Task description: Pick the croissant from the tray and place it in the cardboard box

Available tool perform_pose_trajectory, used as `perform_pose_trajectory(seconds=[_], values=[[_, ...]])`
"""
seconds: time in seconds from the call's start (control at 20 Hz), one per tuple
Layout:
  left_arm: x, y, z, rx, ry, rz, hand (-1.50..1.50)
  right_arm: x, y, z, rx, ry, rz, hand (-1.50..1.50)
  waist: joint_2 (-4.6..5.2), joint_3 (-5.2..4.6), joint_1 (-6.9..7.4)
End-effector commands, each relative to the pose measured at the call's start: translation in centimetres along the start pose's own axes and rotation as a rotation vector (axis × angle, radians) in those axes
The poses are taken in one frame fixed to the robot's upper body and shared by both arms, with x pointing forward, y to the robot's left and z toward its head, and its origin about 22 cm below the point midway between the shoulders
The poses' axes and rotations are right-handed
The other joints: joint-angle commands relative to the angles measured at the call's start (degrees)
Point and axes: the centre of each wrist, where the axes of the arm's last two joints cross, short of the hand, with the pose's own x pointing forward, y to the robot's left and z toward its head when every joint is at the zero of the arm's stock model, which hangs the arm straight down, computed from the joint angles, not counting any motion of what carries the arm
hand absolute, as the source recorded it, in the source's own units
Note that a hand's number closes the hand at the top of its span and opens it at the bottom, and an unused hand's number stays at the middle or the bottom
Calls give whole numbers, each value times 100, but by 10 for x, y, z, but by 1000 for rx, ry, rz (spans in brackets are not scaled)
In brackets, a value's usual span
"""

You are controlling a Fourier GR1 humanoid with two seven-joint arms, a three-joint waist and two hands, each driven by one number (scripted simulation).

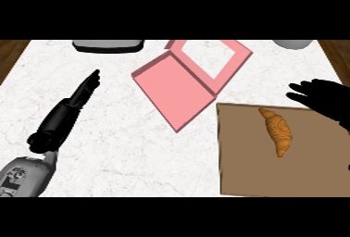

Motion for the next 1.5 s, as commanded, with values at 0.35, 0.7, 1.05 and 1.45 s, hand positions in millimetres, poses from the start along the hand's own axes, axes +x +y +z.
perform_pose_trajectory(seconds=[0.35,0.7,1.05,1.45], values=[[-9,5,-4,-3,7,19,0,72,23,-35,158,144,97,-150,1,7,-56],[4,-3,2,14,7,-8,0,68,42,-37,200,173,87,-150,-9,11,-72],[14,-5,0,10,-16,21,0,82,57,-60,160,243,150,-150,-10,11,-45],[8,10,-6,-2,-2,-7,0,61,74,-74,186,267,186,-150,-6,11,-62]])
